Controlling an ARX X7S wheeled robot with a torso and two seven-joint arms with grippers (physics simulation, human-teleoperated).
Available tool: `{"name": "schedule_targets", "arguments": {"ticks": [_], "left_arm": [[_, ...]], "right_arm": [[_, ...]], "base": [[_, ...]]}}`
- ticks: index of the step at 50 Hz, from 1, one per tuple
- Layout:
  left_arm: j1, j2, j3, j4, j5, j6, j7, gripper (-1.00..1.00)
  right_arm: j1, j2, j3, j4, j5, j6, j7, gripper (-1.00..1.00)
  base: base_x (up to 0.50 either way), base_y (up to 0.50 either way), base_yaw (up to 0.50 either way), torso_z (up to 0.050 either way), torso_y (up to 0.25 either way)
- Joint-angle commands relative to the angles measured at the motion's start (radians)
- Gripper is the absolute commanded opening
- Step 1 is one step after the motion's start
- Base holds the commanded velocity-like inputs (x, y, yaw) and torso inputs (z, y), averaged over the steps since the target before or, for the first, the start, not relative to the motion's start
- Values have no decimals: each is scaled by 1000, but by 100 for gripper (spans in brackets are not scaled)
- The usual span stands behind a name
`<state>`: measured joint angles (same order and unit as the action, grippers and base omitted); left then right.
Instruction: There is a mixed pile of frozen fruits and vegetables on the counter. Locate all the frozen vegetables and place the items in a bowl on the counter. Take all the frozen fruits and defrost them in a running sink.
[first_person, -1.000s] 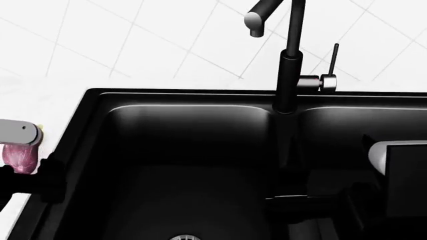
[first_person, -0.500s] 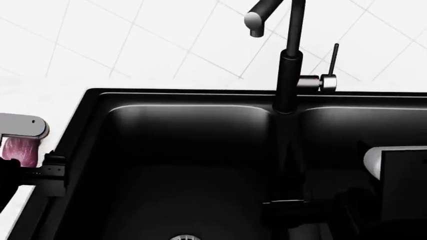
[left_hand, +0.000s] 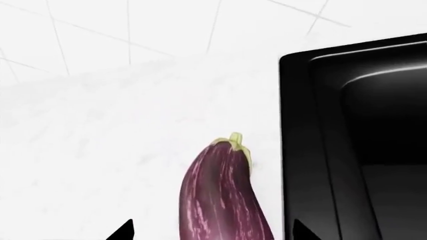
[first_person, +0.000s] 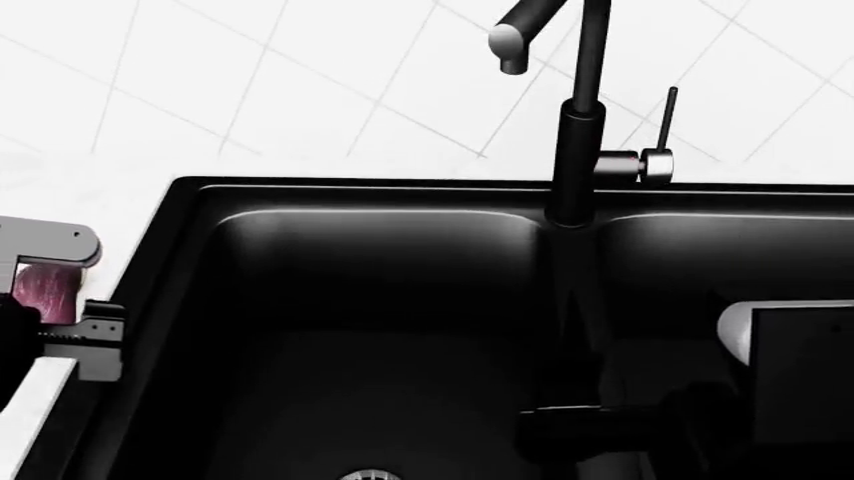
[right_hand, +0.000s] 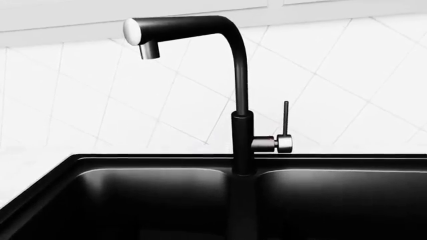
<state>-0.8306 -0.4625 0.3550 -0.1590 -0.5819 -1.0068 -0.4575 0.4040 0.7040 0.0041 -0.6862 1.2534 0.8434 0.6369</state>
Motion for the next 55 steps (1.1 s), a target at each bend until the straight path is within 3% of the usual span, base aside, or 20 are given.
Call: {"name": "schedule_targets", "arguments": {"ticks": [1, 19, 20, 31, 44, 46, 55], "left_arm": [[-3, 20, -10, -70, 30, 59, 53, 100], [-21, 29, -10, -145, 32, 76, 71, 100], [-18, 26, -13, -132, 29, 76, 70, -100], [-17, 10, -62, -40, -12, 18, 26, -100], [10, -24, -168, 252, -122, -101, -60, -100], [22, -39, -144, 304, -99, -87, -73, -100], [83, -46, -272, 504, -238, -201, -140, -100]], "right_arm": [[-3, -23, 25, 4, -20, -6, -28, 100], [-12, -27, 14, 11, -33, -13, -34, 100], [-11, -27, 13, 9, -32, -12, -31, 100], [-1, -24, 7, 13, -26, -7, -26, 100], [9, -9, 19, -5, -10, -6, -12, 100], [8, -3, 21, -10, -11, -4, -7, 100], [18, 24, 41, -47, -5, -1, 20, 100]], "base": [[0, 0, 0, 0, 0], [0, 0, 0, 0, 0], [0, 0, 0, 0, 0], [0, 0, 0, 0, 0], [0, 0, 0, 0, 0], [0, 0, 0, 0, 5], [0, 0, 0, 0, 0]]}}
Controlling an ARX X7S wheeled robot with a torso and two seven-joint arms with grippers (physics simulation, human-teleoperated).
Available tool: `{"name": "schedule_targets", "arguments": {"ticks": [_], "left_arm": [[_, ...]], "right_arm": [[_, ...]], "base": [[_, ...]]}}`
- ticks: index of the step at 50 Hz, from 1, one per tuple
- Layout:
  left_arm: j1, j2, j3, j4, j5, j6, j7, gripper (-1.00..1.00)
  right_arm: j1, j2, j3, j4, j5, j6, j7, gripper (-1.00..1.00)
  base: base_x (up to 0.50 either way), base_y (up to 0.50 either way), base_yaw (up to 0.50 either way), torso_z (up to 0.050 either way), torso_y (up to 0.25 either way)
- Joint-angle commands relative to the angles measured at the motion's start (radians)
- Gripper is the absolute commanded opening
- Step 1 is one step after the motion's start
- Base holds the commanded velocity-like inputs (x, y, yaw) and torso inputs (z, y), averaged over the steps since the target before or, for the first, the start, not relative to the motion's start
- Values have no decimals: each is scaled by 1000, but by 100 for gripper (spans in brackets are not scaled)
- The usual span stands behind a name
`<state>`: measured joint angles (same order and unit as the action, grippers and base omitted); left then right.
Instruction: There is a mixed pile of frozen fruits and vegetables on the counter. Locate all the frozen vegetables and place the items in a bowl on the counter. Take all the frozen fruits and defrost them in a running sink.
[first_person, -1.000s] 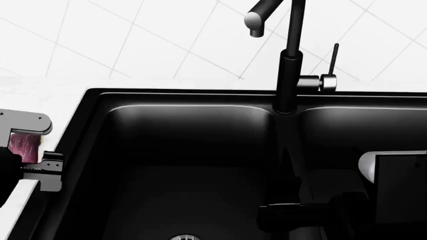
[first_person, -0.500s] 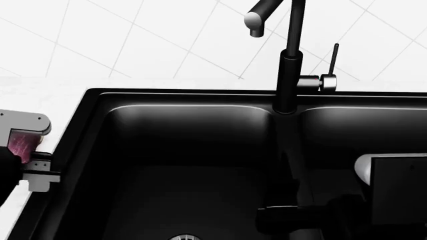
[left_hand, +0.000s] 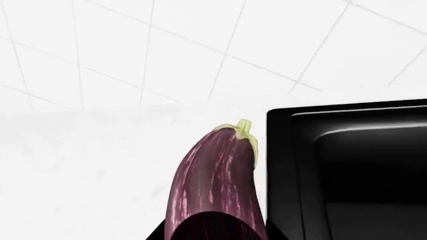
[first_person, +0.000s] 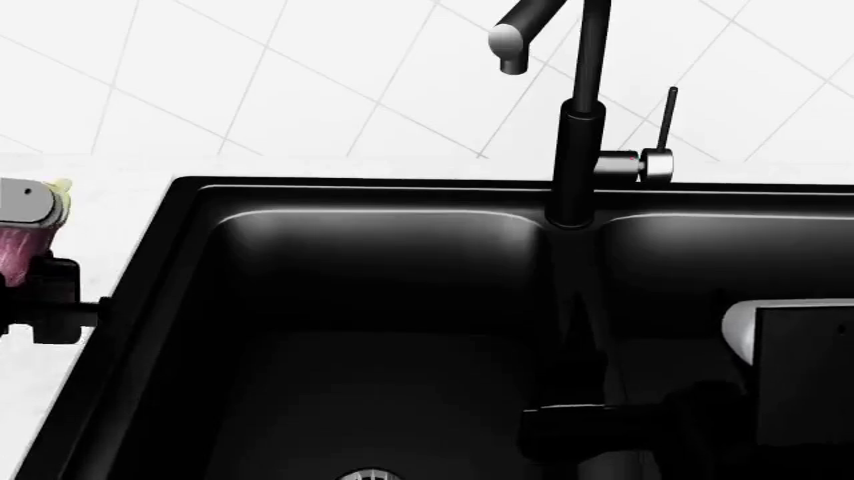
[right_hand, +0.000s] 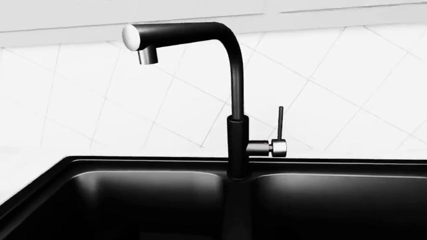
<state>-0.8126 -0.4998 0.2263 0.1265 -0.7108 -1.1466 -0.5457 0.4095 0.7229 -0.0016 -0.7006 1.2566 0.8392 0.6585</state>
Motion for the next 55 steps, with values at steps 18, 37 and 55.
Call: {"name": "schedule_targets", "arguments": {"ticks": [18, 37, 55], "left_arm": [[119, 5, -262, 373, -261, -165, -123, -100], [120, 7, -288, 407, -322, -190, -143, -100], [137, -2, -290, 409, -336, -172, -139, -100]], "right_arm": [[-26, 29, 99, -57, 25, -14, 31, 100], [-35, 53, 112, -74, 37, -14, 36, 100], [-28, 72, 130, -88, 69, -17, 61, 100]], "base": [[-11, -20, 0, 0, 0], [-157, -491, 0, 0, 1], [-28, -500, 0, 0, 0]]}}
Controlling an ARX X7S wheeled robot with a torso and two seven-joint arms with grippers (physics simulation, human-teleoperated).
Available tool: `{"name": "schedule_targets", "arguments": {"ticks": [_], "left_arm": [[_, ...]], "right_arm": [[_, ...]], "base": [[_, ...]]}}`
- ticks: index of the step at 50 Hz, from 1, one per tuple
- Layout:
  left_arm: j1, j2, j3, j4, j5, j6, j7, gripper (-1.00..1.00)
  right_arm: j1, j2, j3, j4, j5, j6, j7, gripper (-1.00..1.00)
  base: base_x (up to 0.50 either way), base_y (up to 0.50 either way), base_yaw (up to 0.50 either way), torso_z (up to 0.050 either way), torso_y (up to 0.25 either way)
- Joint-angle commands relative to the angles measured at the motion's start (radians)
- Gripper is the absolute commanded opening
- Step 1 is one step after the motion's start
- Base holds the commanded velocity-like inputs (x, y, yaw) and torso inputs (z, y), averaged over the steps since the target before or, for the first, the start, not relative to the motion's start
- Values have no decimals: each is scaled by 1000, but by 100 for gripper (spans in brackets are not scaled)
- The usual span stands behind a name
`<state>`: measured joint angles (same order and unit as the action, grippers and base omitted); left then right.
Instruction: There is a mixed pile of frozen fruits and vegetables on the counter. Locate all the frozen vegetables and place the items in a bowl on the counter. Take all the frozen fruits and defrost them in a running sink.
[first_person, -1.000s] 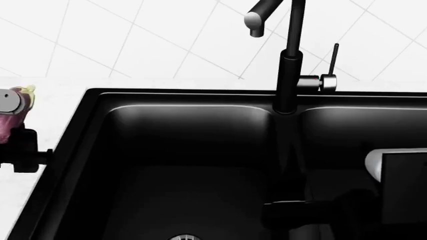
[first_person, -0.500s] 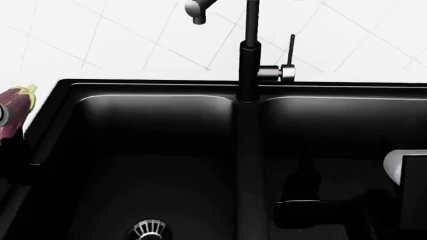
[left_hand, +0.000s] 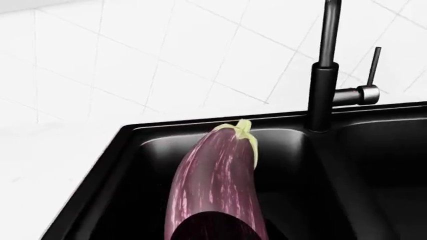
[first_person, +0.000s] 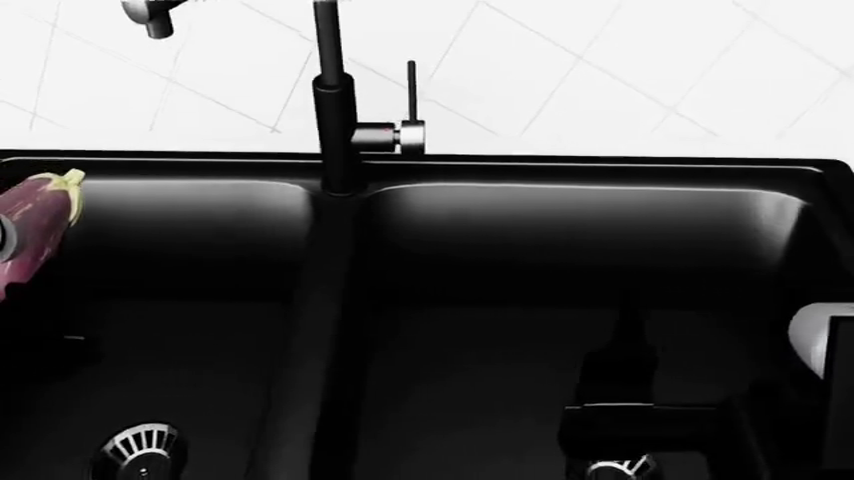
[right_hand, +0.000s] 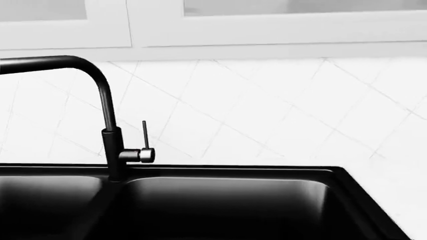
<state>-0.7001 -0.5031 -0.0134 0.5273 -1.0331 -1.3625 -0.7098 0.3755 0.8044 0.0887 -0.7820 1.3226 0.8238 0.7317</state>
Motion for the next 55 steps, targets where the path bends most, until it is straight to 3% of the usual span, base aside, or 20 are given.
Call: {"name": "schedule_targets", "arguments": {"ticks": [1, 35, 55], "left_arm": [[22, 1, -51, 8, -16, 42, 24, -100], [-1, 2, -52, 45, -148, 22, -43, -100], [12, -23, -40, 45, -170, 54, -55, -100]], "right_arm": [[8, -8, 40, -6, 5, -1, -11, 100], [2, 39, 83, -41, 87, -6, 44, 100], [2, 39, 88, -35, 116, -16, 60, 100]], "base": [[-27, -500, 0, 0, 0], [-30, -500, 0, 0, 0], [-233, -500, 0, 0, 0]]}}
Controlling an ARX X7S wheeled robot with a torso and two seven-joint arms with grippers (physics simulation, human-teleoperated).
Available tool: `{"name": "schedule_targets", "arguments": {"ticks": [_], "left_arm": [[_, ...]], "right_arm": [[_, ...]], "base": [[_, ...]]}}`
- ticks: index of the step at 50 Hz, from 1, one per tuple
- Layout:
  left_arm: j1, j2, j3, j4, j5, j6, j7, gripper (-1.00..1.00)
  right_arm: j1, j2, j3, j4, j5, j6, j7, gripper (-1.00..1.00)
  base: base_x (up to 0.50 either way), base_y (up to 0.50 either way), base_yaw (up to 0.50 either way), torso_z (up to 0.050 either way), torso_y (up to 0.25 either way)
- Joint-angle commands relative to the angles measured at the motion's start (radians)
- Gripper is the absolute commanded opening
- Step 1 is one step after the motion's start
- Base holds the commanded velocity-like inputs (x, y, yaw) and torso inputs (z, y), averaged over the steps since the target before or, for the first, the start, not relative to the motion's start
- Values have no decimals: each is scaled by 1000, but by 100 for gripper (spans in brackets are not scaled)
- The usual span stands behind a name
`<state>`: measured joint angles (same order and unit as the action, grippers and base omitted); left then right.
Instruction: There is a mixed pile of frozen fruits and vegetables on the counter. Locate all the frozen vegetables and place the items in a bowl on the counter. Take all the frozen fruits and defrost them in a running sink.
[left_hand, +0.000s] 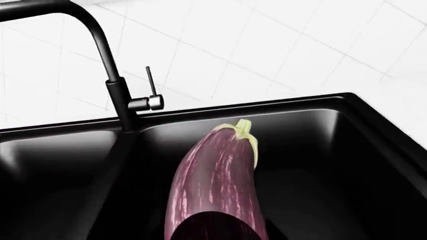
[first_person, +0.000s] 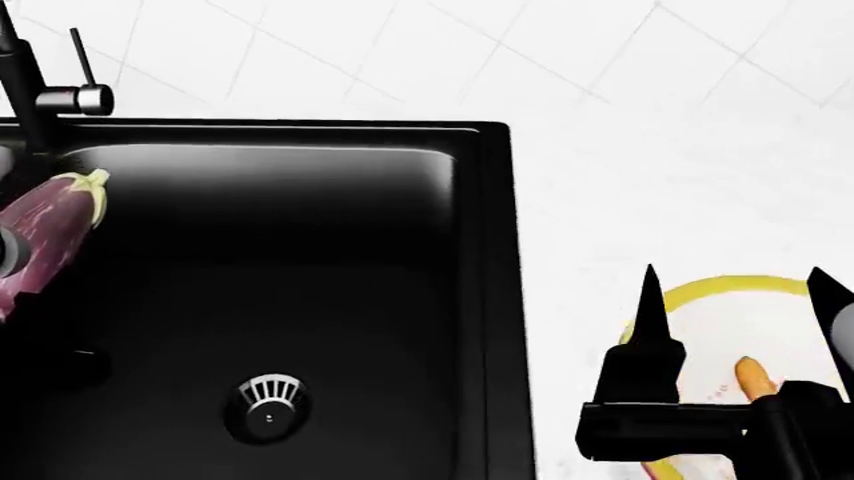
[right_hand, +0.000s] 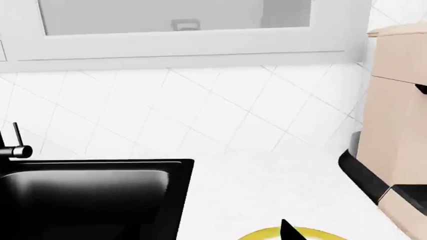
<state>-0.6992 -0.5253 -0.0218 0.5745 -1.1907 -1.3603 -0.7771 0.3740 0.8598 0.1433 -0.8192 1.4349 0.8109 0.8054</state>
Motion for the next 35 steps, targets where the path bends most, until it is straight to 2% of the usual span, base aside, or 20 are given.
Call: {"name": "schedule_targets", "arguments": {"ticks": [1, 22, 35], "left_arm": [[11, -1, -28, -4, -11, 54, 11, -100], [18, -10, -8, 21, -63, 70, -11, -100], [29, -21, -6, 33, -71, 82, -7, -100]], "right_arm": [[5, -16, 34, 4, 6, -4, -13, 100], [-26, -13, 51, 6, 5, -16, -14, 100], [-40, -30, 30, -18, -64, -25, -76, 100]], "base": [[-277, -500, 0, 0, 0], [-176, -500, 0, 0, 0], [26, -500, 0, 0, 0]]}}
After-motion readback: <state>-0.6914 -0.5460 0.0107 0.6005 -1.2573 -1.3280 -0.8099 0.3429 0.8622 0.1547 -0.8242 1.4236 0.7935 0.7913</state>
